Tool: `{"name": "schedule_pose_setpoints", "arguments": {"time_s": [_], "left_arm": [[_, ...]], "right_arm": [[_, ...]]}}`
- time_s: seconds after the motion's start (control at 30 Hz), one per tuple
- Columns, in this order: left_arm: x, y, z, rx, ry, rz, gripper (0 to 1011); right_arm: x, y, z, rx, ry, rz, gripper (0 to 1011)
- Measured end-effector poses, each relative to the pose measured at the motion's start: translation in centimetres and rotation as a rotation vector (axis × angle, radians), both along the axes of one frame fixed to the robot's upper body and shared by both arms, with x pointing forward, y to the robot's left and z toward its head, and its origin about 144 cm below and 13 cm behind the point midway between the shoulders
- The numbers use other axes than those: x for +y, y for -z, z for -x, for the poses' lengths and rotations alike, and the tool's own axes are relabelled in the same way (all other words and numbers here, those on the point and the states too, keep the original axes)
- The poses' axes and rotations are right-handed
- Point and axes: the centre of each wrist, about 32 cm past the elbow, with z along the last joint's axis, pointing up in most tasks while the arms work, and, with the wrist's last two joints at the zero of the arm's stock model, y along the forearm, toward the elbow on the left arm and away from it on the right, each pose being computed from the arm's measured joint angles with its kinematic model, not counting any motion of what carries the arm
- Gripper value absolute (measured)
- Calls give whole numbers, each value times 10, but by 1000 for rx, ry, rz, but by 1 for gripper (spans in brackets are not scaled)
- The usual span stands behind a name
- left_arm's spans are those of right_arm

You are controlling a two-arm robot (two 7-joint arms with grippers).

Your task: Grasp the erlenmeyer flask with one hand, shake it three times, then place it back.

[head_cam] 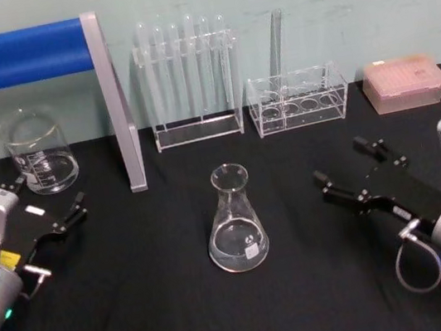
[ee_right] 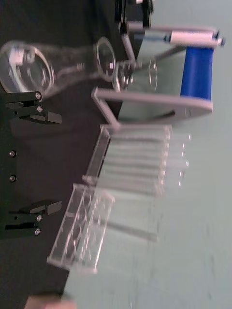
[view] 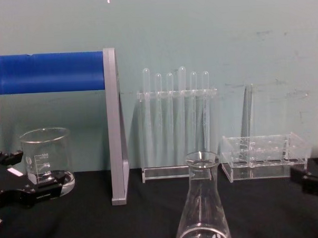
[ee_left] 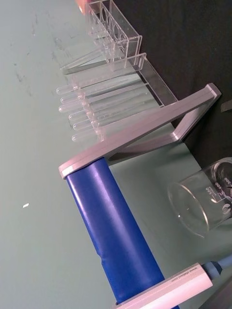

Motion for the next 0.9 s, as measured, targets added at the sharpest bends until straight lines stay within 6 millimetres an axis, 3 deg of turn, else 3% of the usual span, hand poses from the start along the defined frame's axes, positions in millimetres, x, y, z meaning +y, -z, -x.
{"name": "schedule_pose_setpoints", "arguments": {"time_s": [0.47,0.9], "left_arm": [[0,0,0,0,0,0,1001],[0,0,0,0,0,0,1001]], "right_arm": [[24,7,5,55,-148,-47,1000],[42,8,-6,43,-235,-15,1000]]}}
